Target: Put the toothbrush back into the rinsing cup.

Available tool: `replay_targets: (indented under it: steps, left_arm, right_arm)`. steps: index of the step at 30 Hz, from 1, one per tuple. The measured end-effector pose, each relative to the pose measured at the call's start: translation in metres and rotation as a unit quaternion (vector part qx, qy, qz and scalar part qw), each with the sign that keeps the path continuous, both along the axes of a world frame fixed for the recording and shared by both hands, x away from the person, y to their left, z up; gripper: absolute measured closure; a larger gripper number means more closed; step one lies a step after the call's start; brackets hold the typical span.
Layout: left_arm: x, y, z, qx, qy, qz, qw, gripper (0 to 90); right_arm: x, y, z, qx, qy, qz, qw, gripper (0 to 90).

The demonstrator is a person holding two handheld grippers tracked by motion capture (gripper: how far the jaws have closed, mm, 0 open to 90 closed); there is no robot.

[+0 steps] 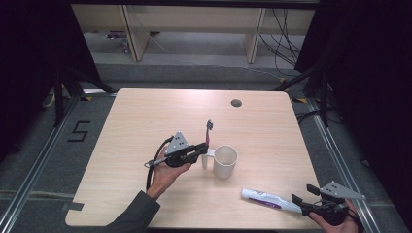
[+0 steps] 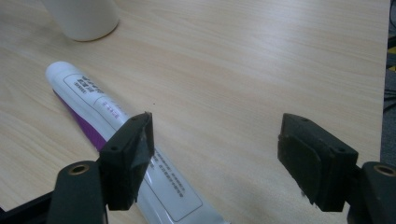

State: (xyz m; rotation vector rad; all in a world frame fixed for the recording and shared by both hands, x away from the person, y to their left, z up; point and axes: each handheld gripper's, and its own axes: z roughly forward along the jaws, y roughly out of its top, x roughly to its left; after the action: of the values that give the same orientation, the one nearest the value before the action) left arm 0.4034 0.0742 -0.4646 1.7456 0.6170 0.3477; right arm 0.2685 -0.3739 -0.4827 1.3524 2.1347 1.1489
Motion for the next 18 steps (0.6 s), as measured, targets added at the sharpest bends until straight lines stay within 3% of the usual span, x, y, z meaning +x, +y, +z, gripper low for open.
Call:
replay_targets:
  steps: [4, 5, 7, 9, 11, 13, 15, 16, 17, 18]
  left_arm:
    - [-0.001, 0.0, 0.0, 0.004, 0.004, 0.004, 1.0, 80.8]
    - [-0.001, 0.001, 0.0, 0.005, 0.005, 0.003, 1.0, 79.6]
    - [-0.002, 0.001, -0.001, 0.006, 0.007, 0.006, 0.9999, 76.4]
    - [-0.002, 0.001, 0.0, 0.003, 0.01, 0.006, 0.9999, 74.6]
    - [-0.002, 0.001, 0.002, -0.001, 0.013, 0.012, 0.9998, 63.9]
    - [-0.003, 0.002, 0.003, -0.006, 0.012, 0.014, 0.9998, 61.2]
    - [-0.004, 0.003, 0.007, -0.012, 0.015, 0.014, 0.9997, 54.6]
    - [-0.005, 0.003, 0.008, -0.012, 0.017, 0.013, 0.9997, 53.1]
    - [-0.005, 0.004, 0.01, -0.013, 0.015, 0.014, 0.9997, 48.5]
    - [-0.006, 0.004, 0.011, -0.014, 0.015, 0.016, 0.9997, 48.5]
  right_arm:
    - [0.0, 0.0, 0.0, -0.001, -0.001, -0.001, 1.0, 27.8]
    - [0.001, -0.001, 0.0, -0.014, -0.007, 0.004, 0.9999, 27.8]
    - [-0.001, 0.0, 0.0, -0.004, 0.007, 0.0, 1.0, 27.8]
    - [-0.001, 0.0, 0.0, -0.001, 0.007, 0.0, 1.0, 27.8]
    - [0.0, 0.0, 0.0, 0.0, -0.001, -0.001, 1.0, 27.8]
    - [-0.001, -0.001, 0.0, -0.008, 0.004, 0.002, 1.0, 27.8]
    - [0.001, -0.003, 0.001, -0.022, -0.01, 0.006, 0.9997, 27.8]
    - [0.0, 0.0, 0.0, -0.001, -0.004, -0.002, 1.0, 27.8]
    - [0.001, -0.003, 0.001, -0.023, -0.008, 0.005, 0.9997, 27.8]
    - [0.001, -0.003, 0.001, -0.023, -0.008, 0.005, 0.9997, 27.8]
